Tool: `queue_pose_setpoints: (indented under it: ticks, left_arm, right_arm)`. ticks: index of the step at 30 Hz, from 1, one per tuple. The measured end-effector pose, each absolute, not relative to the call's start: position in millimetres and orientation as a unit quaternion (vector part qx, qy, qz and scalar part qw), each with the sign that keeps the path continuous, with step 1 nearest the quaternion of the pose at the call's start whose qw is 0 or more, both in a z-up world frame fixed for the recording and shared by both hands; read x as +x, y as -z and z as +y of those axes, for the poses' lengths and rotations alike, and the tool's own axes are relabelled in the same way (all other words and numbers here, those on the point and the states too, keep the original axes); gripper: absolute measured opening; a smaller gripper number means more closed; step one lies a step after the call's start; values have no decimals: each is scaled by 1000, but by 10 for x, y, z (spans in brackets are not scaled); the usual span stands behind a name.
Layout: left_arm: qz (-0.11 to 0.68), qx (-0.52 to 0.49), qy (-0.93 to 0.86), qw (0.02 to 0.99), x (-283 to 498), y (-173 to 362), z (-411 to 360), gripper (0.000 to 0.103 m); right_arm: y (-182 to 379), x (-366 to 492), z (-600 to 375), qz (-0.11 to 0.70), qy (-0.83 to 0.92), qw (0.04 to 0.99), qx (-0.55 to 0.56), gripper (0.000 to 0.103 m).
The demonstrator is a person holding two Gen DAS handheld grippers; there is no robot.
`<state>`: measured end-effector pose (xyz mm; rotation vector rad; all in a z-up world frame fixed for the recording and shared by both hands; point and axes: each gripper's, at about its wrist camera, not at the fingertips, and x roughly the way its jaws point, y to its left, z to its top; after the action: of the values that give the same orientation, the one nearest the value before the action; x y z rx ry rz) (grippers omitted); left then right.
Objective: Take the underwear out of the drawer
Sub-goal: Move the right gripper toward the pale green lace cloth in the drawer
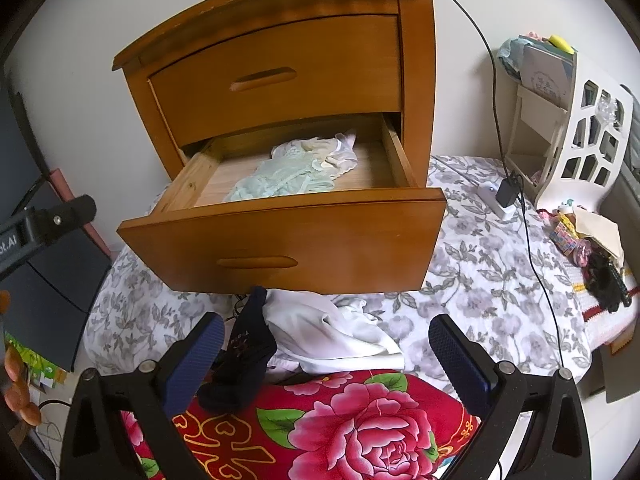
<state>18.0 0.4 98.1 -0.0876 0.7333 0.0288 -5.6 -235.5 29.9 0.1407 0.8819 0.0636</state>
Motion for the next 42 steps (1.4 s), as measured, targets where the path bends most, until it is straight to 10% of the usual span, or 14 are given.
queue_pose_setpoints:
  ticks: [42]
  left_arm:
    - [362,-47,-3,931,653,-156,220,82]
  right_arm:
    - [-349,983,-2175,449,-58,891,24,103]
